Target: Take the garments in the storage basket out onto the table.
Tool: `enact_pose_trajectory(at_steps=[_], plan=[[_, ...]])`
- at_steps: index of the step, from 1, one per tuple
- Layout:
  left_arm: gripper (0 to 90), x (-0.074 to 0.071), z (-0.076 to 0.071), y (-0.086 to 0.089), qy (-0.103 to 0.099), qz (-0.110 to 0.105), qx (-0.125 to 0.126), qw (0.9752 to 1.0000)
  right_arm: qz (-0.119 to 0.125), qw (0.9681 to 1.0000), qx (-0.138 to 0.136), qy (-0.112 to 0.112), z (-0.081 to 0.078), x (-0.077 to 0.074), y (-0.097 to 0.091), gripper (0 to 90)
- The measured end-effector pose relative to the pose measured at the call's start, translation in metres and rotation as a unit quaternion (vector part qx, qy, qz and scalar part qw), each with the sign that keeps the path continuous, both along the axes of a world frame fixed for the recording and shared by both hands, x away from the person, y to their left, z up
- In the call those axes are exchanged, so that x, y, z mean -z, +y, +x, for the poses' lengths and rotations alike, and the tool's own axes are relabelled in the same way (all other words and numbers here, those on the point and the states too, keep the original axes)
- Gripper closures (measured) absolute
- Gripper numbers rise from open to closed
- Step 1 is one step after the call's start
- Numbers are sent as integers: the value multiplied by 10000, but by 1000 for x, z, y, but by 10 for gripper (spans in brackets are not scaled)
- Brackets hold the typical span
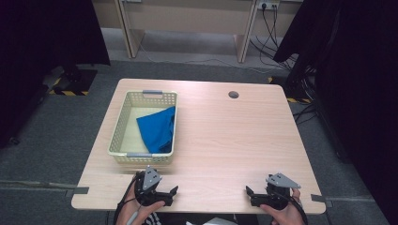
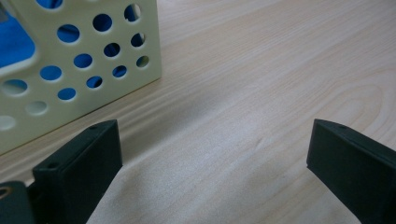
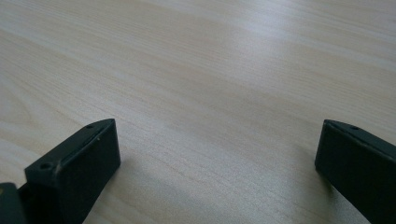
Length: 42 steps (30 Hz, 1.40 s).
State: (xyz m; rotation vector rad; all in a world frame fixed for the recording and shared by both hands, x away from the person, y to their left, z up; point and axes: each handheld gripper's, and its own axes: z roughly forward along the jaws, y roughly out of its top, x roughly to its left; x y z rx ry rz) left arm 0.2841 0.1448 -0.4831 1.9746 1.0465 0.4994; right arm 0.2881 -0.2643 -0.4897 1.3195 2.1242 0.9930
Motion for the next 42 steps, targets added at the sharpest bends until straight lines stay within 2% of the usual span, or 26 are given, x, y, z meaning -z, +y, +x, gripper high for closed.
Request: enact_pose_trajectory(at_steps=[18, 32, 42], plan=[[35, -15, 0, -1, 45, -125, 101, 9999, -5, 10000, -5, 4, 0, 0, 0, 3], [39, -38, 3, 0, -44, -207, 121, 9997, -7, 10000, -8, 9, 0, 0, 0, 3], [45, -51, 9, -5, -71, -247, 187, 9995, -3, 10000, -7, 6, 1, 0, 0, 3]])
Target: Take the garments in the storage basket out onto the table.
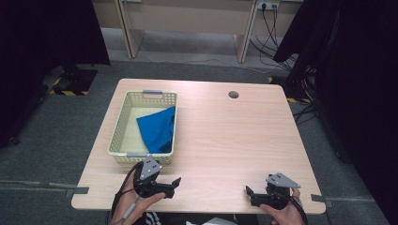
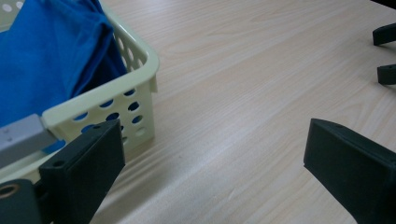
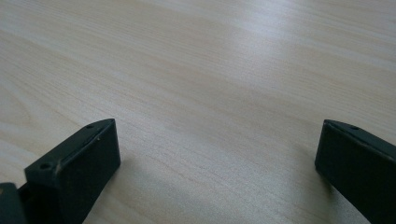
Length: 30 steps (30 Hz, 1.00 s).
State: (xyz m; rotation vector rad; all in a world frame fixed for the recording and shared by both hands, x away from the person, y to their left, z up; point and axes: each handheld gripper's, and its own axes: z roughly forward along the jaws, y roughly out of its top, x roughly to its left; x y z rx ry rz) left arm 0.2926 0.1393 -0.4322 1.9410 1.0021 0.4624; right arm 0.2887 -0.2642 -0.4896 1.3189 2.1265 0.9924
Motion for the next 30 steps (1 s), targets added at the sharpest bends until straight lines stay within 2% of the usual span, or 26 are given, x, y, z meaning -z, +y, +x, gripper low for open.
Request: enact_pose_trajectory(at_steps=[6, 8, 12, 30], plan=[[45, -7, 4, 0, 9, -25, 34, 10000, 2, 10000, -3, -7, 0, 0, 0, 2], [45, -11, 5, 1, 20, -125, 43, 9999, 3, 10000, -2, -9, 0, 0, 0, 3], [44, -18, 9, 4, -66, -173, -15, 9998, 5, 10000, 2, -11, 0, 0, 0, 3], [45, -36, 30, 9, -122, -68, -177, 9997, 8, 10000, 2, -20, 0, 0, 0, 2]])
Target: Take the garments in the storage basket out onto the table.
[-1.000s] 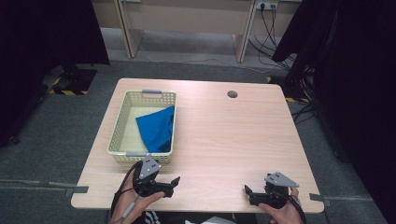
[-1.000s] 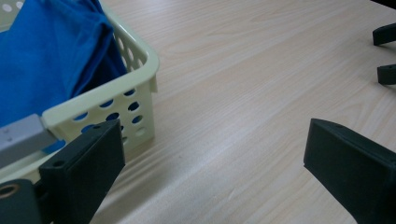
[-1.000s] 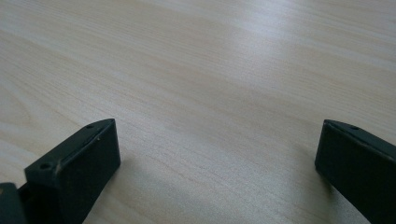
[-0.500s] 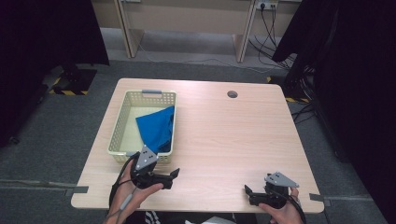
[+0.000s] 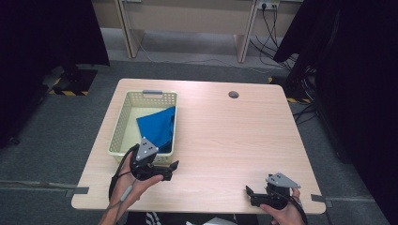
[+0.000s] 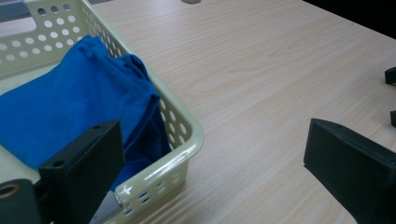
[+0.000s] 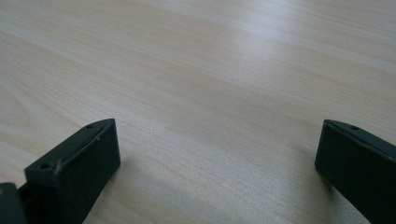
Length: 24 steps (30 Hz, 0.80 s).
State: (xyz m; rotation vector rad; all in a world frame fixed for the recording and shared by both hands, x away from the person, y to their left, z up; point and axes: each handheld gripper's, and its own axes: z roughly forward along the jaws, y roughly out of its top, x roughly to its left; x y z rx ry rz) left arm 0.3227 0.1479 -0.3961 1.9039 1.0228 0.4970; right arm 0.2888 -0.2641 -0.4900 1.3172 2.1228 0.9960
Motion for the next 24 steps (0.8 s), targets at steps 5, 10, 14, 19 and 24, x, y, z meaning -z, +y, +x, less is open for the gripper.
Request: enact_pose_trajectory(at_steps=[5, 10, 14, 19, 24], plan=[[47, -5, 8, 1, -35, 46, -61, 10000, 1, 10000, 2, 0, 0, 0, 0, 2], [49, -9, 14, 3, -48, 64, -107, 9999, 3, 10000, -1, -2, 0, 0, 0, 2], [50, -13, 25, 6, -18, 58, -238, 9997, 3, 10000, -1, -3, 0, 0, 0, 2], [51, -15, 38, 7, 39, 104, -320, 9994, 4, 10000, -3, -8, 0, 0, 0, 2], [52, -15, 51, 8, 117, 140, -403, 9990, 5, 10000, -1, -9, 0, 0, 0, 2]])
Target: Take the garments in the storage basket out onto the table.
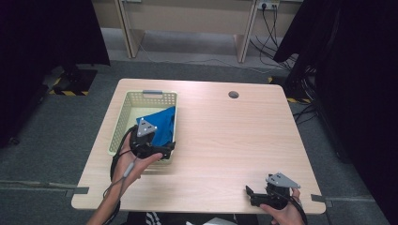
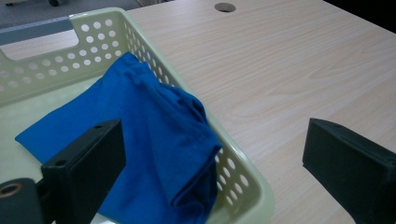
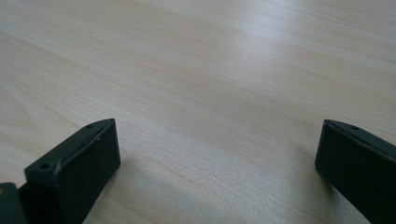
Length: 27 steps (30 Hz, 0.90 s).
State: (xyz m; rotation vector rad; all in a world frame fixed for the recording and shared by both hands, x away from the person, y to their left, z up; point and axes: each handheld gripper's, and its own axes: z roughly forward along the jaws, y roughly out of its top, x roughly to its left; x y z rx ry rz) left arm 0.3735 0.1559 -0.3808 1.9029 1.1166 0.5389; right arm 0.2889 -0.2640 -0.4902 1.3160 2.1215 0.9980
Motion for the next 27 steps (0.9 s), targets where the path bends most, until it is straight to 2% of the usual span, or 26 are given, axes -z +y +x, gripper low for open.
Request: enact_pose_trajectory(at_steps=[3, 8, 10, 16, 22, 27], plan=[[52, -1, 4, 0, 14, -25, -46, 10000, 2, 10000, 0, 0, 0, 0, 0, 3], [54, -2, 15, 0, 47, 61, -80, 9999, 4, 10000, -4, -6, 0, 0, 0, 2], [54, 0, 24, 2, 86, 13, -171, 9998, 3, 10000, -4, -7, 0, 0, 0, 2], [54, 3, 38, 4, 169, -32, -217, 9996, 7, 10000, -2, -10, 0, 0, 0, 3], [54, 6, 50, 3, 246, 35, -273, 9993, 8, 10000, -3, -9, 0, 0, 0, 2], [54, 7, 59, 4, 271, -3, -367, 9990, 9, 10000, -5, -16, 0, 0, 0, 2]])
